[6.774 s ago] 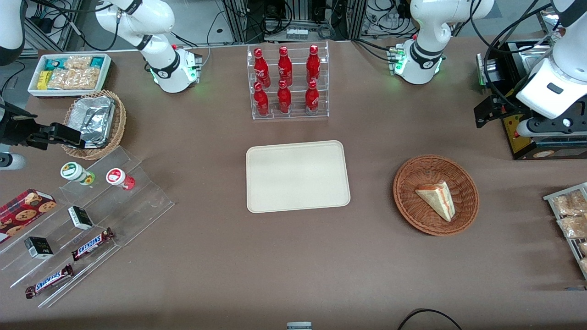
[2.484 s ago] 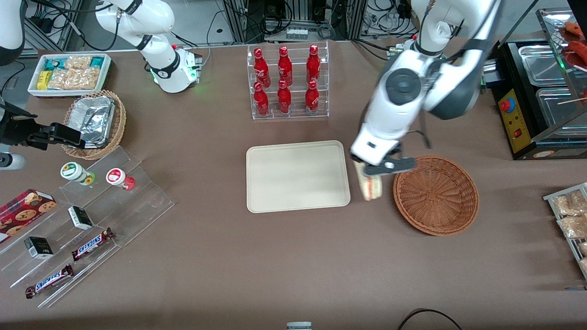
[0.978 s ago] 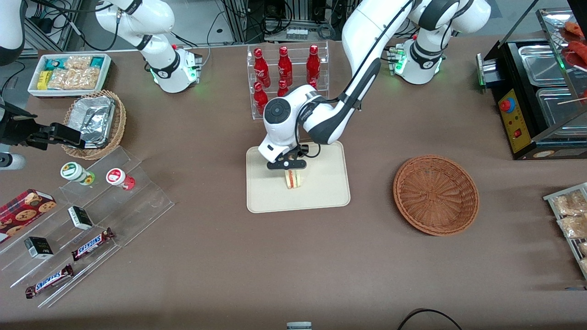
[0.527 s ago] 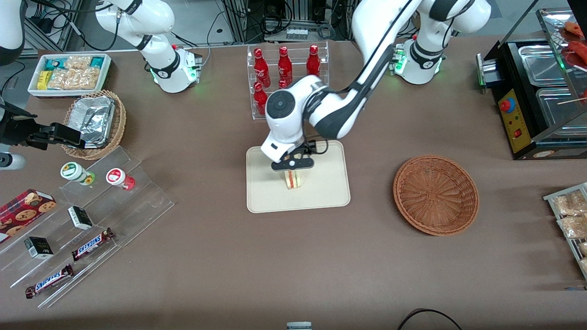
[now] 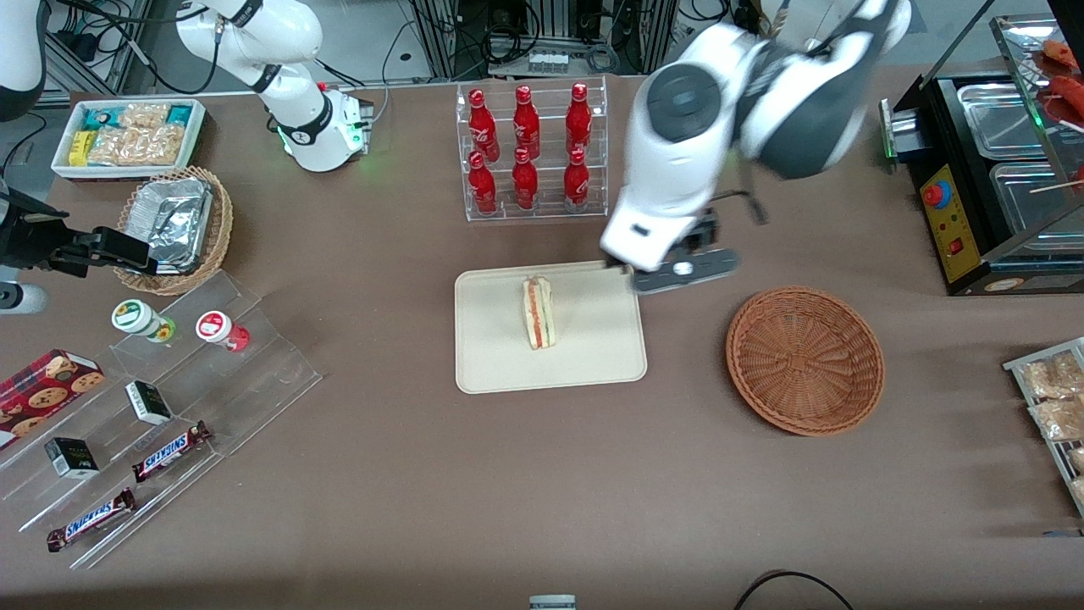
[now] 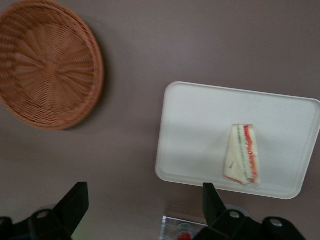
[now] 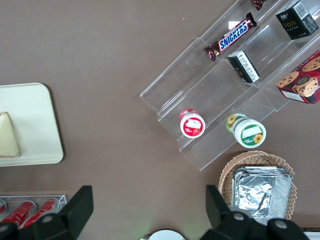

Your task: Place sandwich from basket to tray

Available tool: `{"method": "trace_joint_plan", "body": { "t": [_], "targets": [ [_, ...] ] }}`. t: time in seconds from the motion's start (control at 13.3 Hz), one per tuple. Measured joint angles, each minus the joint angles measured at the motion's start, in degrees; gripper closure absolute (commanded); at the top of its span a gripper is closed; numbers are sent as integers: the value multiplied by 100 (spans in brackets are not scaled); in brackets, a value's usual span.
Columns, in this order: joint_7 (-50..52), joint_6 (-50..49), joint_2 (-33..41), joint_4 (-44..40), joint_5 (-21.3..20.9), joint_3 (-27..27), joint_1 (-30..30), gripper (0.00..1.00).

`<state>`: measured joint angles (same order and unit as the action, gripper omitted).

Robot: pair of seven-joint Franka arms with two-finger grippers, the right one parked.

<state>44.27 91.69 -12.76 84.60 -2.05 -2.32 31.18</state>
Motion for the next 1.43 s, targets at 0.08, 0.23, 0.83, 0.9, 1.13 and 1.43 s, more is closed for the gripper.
{"method": "trace_joint_plan", "body": {
  "t": [0.08, 0.23, 0.83, 0.9, 1.13, 1.43],
  "targets": [
    [-366, -151, 236, 94, 21, 4, -273, 0],
    [-1082, -283, 644, 336, 74, 12, -767, 0],
    [-2954, -589, 1253, 741, 163, 17, -1983, 0],
    [-3189, -590, 1271, 742, 164, 19, -2163, 0],
    [-3652, -579, 1316, 742, 165, 22, -2522, 0],
    [-3669, -495, 1283, 628, 167, 2, -2571, 0]
  ]
}}
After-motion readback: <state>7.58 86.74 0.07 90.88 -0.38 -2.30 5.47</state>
